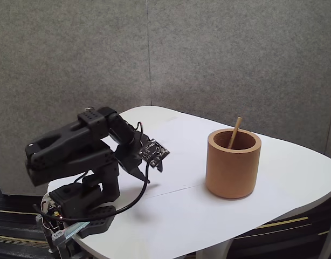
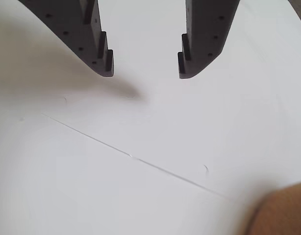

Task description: Grab the pen and put it in the pen holder.

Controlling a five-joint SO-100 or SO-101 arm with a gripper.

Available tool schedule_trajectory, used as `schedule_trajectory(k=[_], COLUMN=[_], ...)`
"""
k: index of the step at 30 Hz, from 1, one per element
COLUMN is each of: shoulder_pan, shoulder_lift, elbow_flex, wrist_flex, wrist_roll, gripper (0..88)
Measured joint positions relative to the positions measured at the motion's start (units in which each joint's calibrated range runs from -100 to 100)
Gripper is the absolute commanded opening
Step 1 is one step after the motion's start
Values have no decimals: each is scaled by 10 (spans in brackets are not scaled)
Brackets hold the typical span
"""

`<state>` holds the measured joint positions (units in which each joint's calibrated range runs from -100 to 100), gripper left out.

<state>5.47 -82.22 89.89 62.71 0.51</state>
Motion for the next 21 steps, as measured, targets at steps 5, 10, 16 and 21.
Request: schedule_trajectory(k=[5,10,16,21], shoulder_pan=[-18,-24,-25,-25], shoulder_lift=[-26,-90,-110,-110], elbow_flex=[34,54,58,58], wrist_flex=[37,51,53,53], wrist_roll=[-5,-6,-6,-6], gripper=[183,183,183,183])
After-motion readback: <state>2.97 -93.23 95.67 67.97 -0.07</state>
